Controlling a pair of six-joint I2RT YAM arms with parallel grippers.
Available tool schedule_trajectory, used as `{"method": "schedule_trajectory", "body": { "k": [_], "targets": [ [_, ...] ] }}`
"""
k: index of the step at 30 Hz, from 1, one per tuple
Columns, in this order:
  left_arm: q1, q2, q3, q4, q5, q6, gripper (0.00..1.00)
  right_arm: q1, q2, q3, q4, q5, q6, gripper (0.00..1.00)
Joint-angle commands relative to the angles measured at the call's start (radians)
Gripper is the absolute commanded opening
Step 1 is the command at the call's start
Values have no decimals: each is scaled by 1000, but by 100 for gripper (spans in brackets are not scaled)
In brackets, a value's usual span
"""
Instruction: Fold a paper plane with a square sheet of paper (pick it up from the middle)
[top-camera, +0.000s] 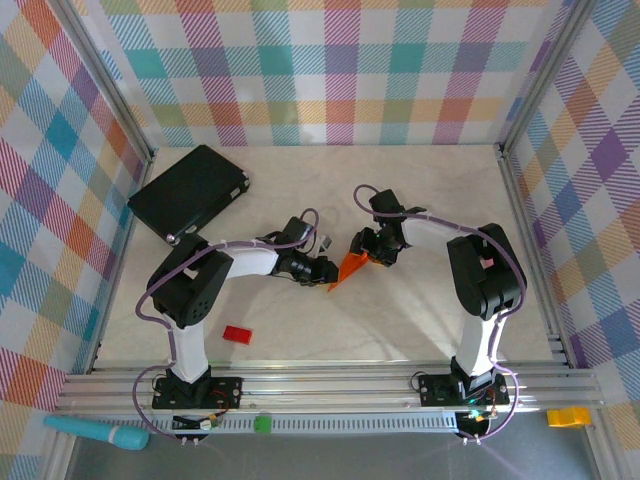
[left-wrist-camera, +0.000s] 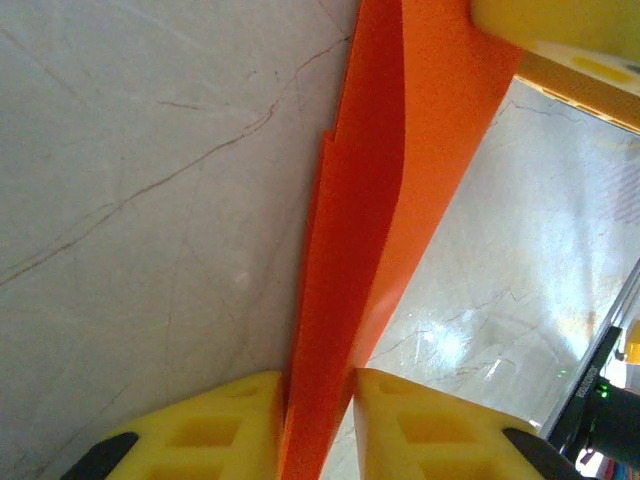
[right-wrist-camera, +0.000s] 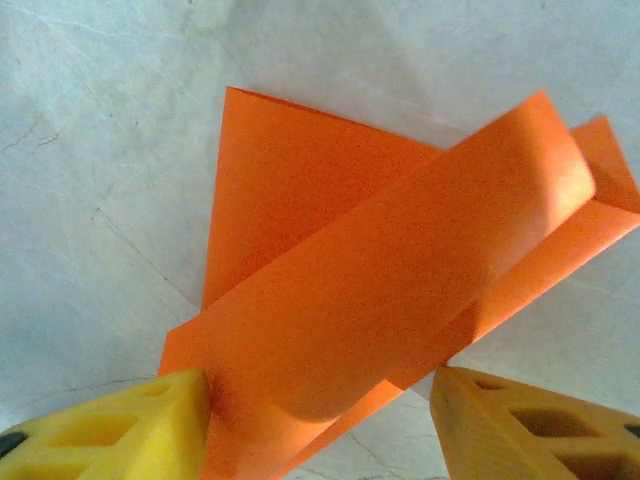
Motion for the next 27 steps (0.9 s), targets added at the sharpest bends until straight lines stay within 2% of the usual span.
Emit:
{"method": "schedule_trajectory", "body": {
  "k": [1, 11, 20, 24, 27],
  "targets": [
    [-4, 40, 11, -1, -19, 2, 24, 5, 62, -15, -21, 4, 9, 61],
    [-5, 58, 17, -39, -40, 19, 23, 5, 43, -33, -19, 0, 13, 60],
    [-9, 73, 24, -76, -50, 45, 23, 0, -175, -33, -42, -12, -80, 64],
    [-14, 76, 26, -86, -65, 52, 23, 1, -245, -76, 16, -102, -83, 63],
    [-15, 76, 27, -86, -71, 52, 23, 11, -261, -110, 85, -183, -59, 56]
  ]
}}
